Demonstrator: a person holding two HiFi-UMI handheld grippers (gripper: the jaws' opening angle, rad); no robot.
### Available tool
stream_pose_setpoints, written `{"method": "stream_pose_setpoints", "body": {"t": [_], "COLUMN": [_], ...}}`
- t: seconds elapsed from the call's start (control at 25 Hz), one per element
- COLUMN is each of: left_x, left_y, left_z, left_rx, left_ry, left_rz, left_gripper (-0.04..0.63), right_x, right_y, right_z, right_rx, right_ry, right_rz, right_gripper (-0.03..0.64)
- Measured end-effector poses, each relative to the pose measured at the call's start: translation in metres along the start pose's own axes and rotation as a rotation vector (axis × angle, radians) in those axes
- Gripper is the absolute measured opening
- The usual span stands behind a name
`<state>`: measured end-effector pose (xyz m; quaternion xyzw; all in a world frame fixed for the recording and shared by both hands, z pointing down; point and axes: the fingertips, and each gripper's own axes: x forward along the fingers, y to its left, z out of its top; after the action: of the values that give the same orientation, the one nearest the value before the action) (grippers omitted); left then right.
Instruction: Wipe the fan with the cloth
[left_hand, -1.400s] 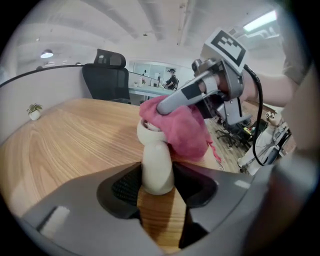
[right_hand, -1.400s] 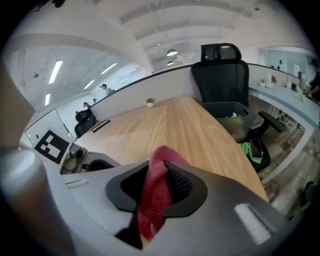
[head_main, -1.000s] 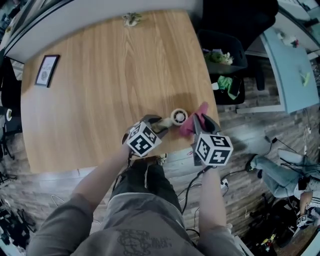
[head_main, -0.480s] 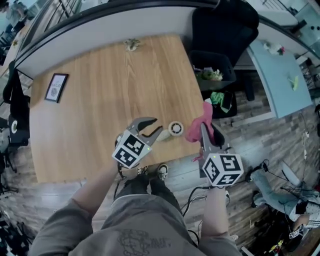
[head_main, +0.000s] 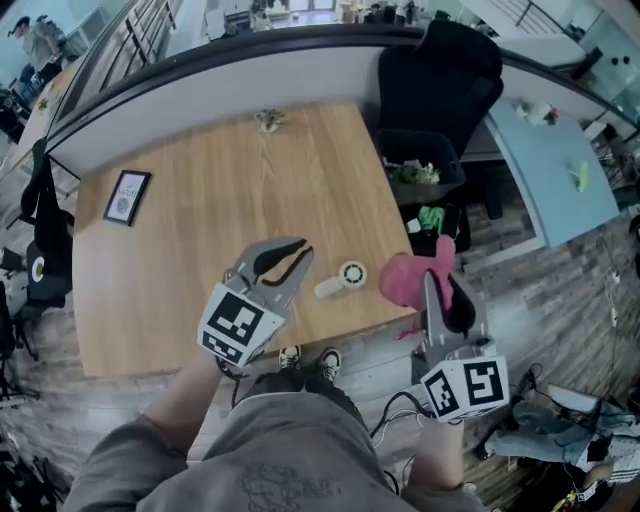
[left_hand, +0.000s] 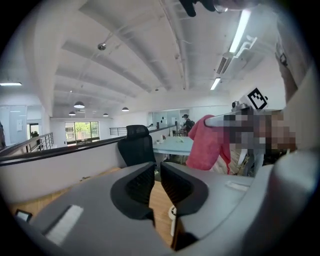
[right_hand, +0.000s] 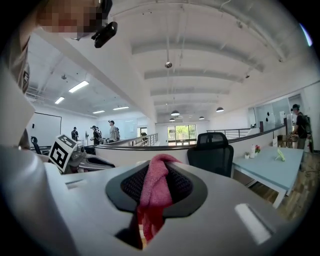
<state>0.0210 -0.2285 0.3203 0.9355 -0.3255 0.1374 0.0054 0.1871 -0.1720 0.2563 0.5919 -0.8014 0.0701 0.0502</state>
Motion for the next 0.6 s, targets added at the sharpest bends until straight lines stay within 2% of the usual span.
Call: {"method": "stream_pose_setpoints", "body": {"t": [0.28,0.6], "left_x": [-0.031,-0.052], "left_y": [-0.006,-0.016], "left_z": [0.038,0.052], "left_rx": [-0.003,-0.013], "left_ry": [-0.070,-0.093], "left_rz": [0.001,0.026], "left_gripper": [0.025,0.004], "right_x": [-0.027,-0.044], "right_y": [0.015,0.032], "right_z": [0.031,0.023], "right_rx": [-0.036,-0.012], "right_ry": [-0.065,-0.027], "right_rz": [-0.005,0.041], "right_gripper": [0.074,0.072]}}
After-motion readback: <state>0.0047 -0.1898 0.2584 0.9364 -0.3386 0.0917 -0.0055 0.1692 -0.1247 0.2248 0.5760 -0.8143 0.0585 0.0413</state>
